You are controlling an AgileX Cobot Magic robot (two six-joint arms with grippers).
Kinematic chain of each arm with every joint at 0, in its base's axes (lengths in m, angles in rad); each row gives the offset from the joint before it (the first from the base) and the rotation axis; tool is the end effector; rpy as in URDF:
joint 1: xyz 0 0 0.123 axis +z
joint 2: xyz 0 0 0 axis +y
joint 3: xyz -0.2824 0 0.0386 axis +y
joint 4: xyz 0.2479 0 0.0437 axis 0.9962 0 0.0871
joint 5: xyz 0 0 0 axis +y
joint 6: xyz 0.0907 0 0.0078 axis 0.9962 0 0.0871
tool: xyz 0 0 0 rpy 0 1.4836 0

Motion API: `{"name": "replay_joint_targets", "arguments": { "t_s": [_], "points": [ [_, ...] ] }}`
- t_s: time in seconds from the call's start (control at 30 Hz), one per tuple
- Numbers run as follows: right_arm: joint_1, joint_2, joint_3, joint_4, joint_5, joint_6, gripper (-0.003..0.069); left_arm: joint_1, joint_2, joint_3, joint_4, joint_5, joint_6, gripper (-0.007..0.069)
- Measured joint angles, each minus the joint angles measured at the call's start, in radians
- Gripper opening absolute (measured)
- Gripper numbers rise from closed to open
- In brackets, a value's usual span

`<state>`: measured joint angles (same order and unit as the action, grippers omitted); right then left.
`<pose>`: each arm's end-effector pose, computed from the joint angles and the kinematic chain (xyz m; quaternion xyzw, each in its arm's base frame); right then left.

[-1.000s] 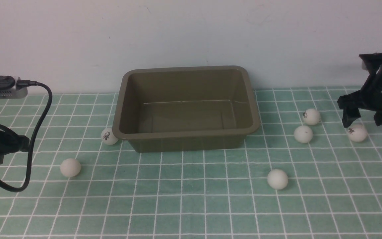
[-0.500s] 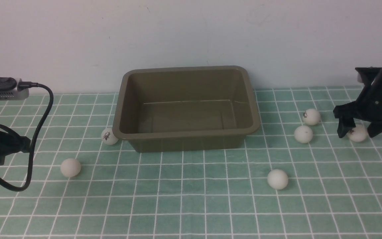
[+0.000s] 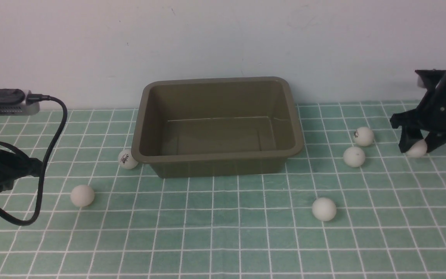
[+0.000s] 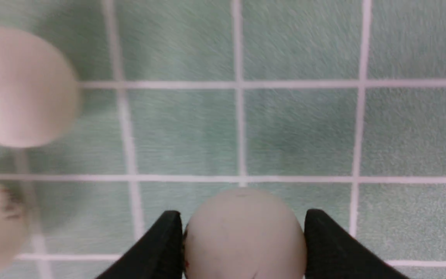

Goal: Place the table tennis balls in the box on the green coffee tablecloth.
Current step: 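Reach for and grasp a ping pong ball on the table, then release the ping pong ball into the bin and lift the gripper away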

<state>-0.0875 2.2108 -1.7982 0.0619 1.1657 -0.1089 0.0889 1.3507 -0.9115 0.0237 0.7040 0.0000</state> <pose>0.4501 -0.0343 0.1765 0.0004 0.9988 0.0249 0.0425 0.2625 0.0248 0.2619 -0.0362 0.9663 0.0210 0.2539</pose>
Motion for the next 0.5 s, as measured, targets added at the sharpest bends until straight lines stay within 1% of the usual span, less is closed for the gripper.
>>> {"name": "replay_joint_targets", "arguments": {
  "t_s": [0.1, 0.23, 0.3, 0.37, 0.5],
  "points": [
    [0.0, 0.0, -0.086, 0.072, 0.053, -0.028, 0.0361, -0.049, 0.037, -0.006, -0.059, -0.011, 0.096, 0.0025],
    [0.006, 0.0, -0.233, 0.248, 0.061, -0.06, 0.0361, -0.08, 0.108, -0.013, -0.078, -0.044, 0.117, 0.0076],
    [0.024, -0.001, -0.266, 0.29, 0.063, -0.075, 0.0361, -0.082, 0.157, -0.029, -0.077, -0.055, 0.122, 0.0123],
    [0.068, -0.001, -0.303, 0.315, 0.066, -0.087, 0.0361, -0.082, 0.193, -0.047, -0.072, -0.057, 0.123, 0.017],
    [0.188, -0.001, -0.358, 0.3, 0.072, -0.093, 0.0361, -0.082, 0.254, -0.105, -0.057, -0.074, 0.127, 0.0316]
  ]
}}
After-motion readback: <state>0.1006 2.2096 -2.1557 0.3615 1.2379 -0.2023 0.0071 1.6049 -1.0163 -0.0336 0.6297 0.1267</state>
